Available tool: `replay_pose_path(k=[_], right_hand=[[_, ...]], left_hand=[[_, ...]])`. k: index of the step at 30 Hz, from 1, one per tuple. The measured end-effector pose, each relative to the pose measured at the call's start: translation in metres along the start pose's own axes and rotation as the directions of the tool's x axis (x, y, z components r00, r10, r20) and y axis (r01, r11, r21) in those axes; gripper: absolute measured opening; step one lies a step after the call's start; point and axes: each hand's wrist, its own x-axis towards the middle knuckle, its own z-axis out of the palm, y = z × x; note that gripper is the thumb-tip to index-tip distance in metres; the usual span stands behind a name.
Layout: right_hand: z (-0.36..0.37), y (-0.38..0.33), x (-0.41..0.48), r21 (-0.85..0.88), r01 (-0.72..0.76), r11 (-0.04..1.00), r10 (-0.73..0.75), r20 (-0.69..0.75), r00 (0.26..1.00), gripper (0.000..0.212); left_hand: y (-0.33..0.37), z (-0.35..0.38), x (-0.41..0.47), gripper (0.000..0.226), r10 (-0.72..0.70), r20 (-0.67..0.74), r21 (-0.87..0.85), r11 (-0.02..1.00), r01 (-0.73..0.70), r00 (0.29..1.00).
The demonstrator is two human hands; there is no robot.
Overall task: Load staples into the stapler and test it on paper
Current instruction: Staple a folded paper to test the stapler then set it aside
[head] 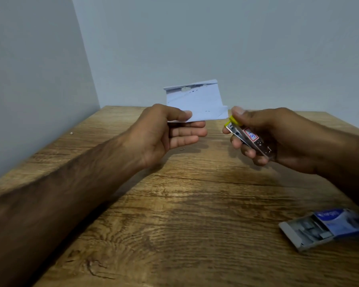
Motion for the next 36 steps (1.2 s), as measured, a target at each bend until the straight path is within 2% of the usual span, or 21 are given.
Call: replay_pose_path(k=[3, 6, 9, 13, 19, 24, 27, 29, 31, 32, 34, 36], right_hand=[[0.002, -0.003, -0.006, -0.107, 0.041, 0.993, -0.024, 0.15, 0.988, 0.053], [0.01, -0.007, -0.013, -0.194, 0.121, 0.974, -0.054, 0.321, 0.946, 0.056], [0.028, -0.01, -0.02, -0.296, 0.216, 0.93, -0.082, 0.405, 0.91, 0.054], [0.053, -0.011, -0.03, -0.415, 0.265, 0.87, -0.037, 0.482, 0.876, 0.037], [0.067, -0.01, -0.037, -0.573, 0.37, 0.731, -0.092, 0.455, 0.886, 0.039], [0.071, -0.007, -0.039, -0.697, 0.44, 0.567, -0.165, 0.427, 0.889, 0.051], [0.068, -0.007, -0.039, -0.69, 0.454, 0.564, -0.165, 0.445, 0.88, 0.053], [0.063, -0.007, -0.037, -0.648, 0.45, 0.615, -0.189, 0.433, 0.881, 0.05], [0.053, -0.007, -0.03, -0.614, 0.468, 0.636, -0.313, 0.349, 0.883, 0.041], [0.047, -0.007, -0.027, -0.63, 0.486, 0.606, -0.403, 0.283, 0.87, 0.035], [0.034, -0.008, -0.02, -0.732, 0.462, 0.501, -0.552, 0.141, 0.822, 0.027], [0.023, -0.01, -0.017, -0.845, 0.379, 0.378, -0.603, 0.085, 0.793, 0.03]], left_hand=[[0.0, 0.001, -0.001, 0.011, -0.002, -0.008, 0.003, 1.0, 0.002, 1.0], [0.0, 0.002, -0.001, 0.012, 0.005, -0.013, 0.001, 1.0, -0.005, 1.0], [-0.001, 0.003, -0.001, 0.014, 0.006, -0.005, 0.021, 1.0, -0.005, 1.0], [-0.002, 0.003, 0.0, 0.012, 0.012, 0.005, 0.043, 0.999, -0.012, 1.0], [-0.005, 0.004, 0.001, 0.023, 0.011, 0.038, 0.082, 0.997, -0.014, 0.999], [-0.009, 0.005, 0.002, 0.025, 0.0, 0.042, 0.11, 0.994, -0.005, 0.999], [-0.009, 0.007, 0.0, 0.021, -0.013, 0.05, 0.138, 0.99, 0.006, 0.999], [-0.011, 0.008, 0.0, 0.017, 0.0, 0.041, 0.153, 0.988, -0.006, 0.999], [-0.013, 0.009, 0.0, 0.014, 0.042, 0.037, 0.153, 0.987, -0.048, 0.998], [-0.013, 0.009, 0.001, 0.016, 0.056, 0.045, 0.147, 0.987, -0.062, 0.997], [-0.013, 0.01, 0.001, 0.021, 0.042, 0.072, 0.151, 0.987, -0.053, 0.997], [-0.013, 0.01, 0.001, 0.024, 0.022, 0.108, 0.153, 0.987, -0.039, 0.994]])
